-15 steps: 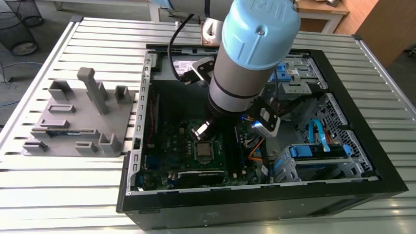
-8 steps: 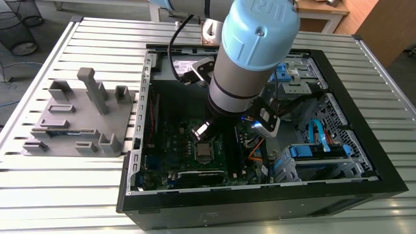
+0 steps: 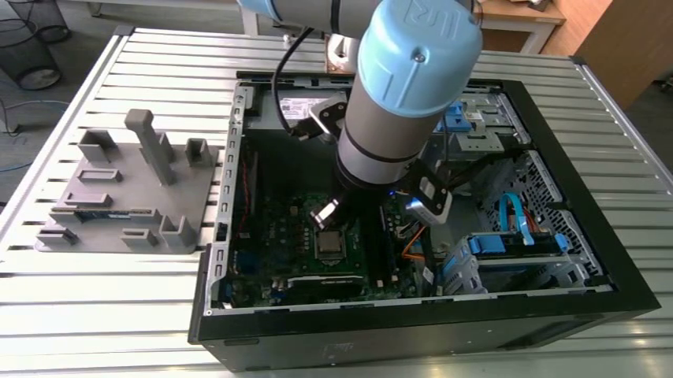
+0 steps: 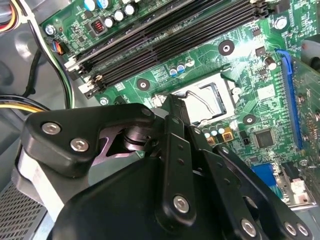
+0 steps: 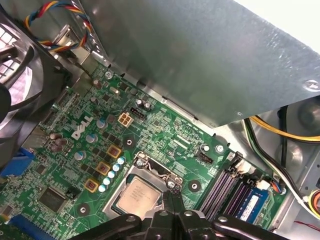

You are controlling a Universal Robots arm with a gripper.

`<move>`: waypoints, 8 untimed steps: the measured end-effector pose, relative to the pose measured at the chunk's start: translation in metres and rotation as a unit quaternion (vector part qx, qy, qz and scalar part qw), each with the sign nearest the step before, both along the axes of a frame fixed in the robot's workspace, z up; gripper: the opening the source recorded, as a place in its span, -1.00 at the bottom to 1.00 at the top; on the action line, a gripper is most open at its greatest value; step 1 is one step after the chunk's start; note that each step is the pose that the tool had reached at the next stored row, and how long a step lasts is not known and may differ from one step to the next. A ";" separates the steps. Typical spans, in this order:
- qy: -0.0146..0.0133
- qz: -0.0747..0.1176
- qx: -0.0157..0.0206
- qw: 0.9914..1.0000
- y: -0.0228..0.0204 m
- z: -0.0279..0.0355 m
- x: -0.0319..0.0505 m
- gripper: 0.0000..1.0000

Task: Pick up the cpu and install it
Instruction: 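Install the first cpu locking lever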

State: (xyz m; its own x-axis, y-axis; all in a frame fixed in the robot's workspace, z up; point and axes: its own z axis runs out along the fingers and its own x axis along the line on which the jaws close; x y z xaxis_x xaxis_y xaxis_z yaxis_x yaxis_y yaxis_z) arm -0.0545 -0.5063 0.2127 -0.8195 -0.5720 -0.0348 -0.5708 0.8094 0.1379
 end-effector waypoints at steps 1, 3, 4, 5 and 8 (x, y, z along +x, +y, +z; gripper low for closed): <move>0.000 0.000 -0.001 1.000 0.0000 -0.0004 0.0000 -0.79; 0.000 0.000 -0.003 1.000 0.0000 -0.0008 0.0001 -0.79; 0.000 0.000 -0.004 1.000 0.0001 -0.0009 0.0003 -0.79; 0.000 0.000 -0.006 1.000 0.0001 -0.0010 0.0010 -0.79; 0.000 -0.001 -0.011 1.000 0.0000 -0.0009 0.0032 -0.79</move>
